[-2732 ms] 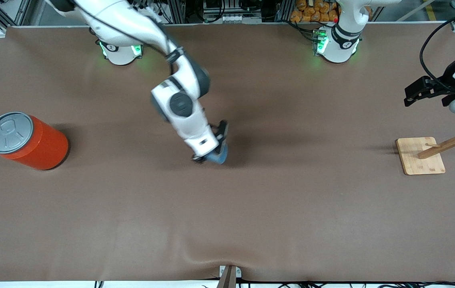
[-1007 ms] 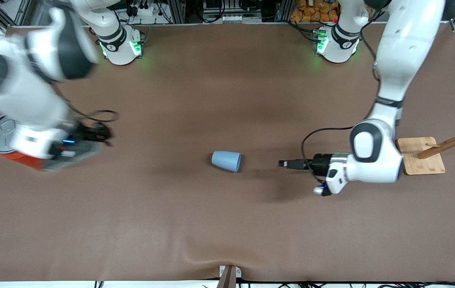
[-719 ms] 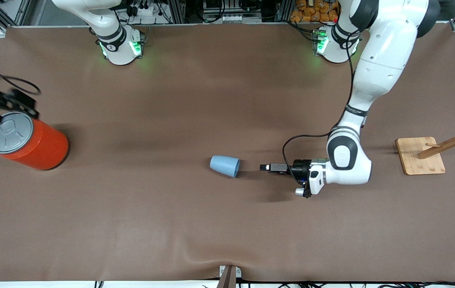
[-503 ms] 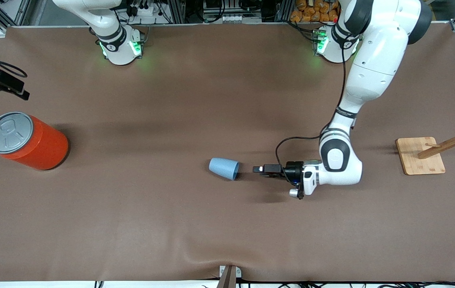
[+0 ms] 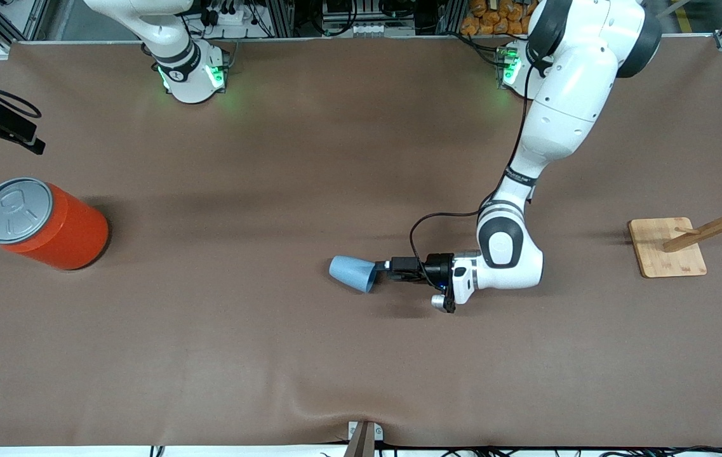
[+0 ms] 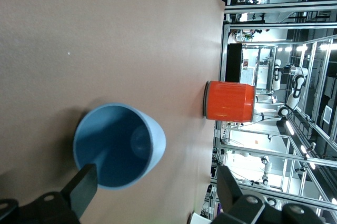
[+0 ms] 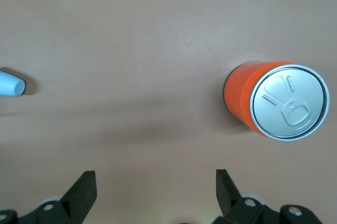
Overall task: Flip cup
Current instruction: 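Close the left gripper on the base of the lying cup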
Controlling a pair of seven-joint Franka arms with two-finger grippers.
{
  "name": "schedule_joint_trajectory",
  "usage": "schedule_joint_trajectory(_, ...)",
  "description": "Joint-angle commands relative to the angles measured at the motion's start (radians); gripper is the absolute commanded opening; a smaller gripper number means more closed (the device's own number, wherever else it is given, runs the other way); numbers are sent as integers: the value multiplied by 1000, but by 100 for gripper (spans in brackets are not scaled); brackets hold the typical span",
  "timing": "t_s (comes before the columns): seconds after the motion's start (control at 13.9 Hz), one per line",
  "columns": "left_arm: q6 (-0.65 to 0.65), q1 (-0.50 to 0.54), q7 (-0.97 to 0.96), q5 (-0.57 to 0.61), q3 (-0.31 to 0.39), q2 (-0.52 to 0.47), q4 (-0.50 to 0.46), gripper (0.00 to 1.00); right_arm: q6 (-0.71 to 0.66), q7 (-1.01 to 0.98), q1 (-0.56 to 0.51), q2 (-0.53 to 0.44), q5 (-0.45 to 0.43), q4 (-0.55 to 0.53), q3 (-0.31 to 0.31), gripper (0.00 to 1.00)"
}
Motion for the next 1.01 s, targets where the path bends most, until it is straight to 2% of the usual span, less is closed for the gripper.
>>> schedule_joint_trajectory(0.0, 33, -39, 22, -59, 4, 33, 48, 100, -15, 10, -23, 11, 5, 24, 22, 100)
schedule_joint_trajectory(0.29, 62, -51, 45, -67, 4, 62, 87, 100, -18, 6, -25, 10, 2, 35, 21, 100)
schedule_joint_trajectory(0.5, 85, -68, 45, -87, 4, 64, 89, 93, -7, 0, -26, 30, 1, 36, 20, 100)
schedule_joint_trajectory(0.79, 85, -91, 47, -106, 4, 62, 86, 77, -9, 0, -29, 30, 4, 35, 18, 100)
schedule_joint_trajectory(0.86, 86, -96, 47, -116, 4, 62, 84, 69, -9, 0, -25, 30, 4, 35, 18, 100)
schedule_joint_trajectory(0.93, 86, -99, 47, -118, 4, 62, 81, 55, -4, 0, -23, 30, 1, 36, 18, 100)
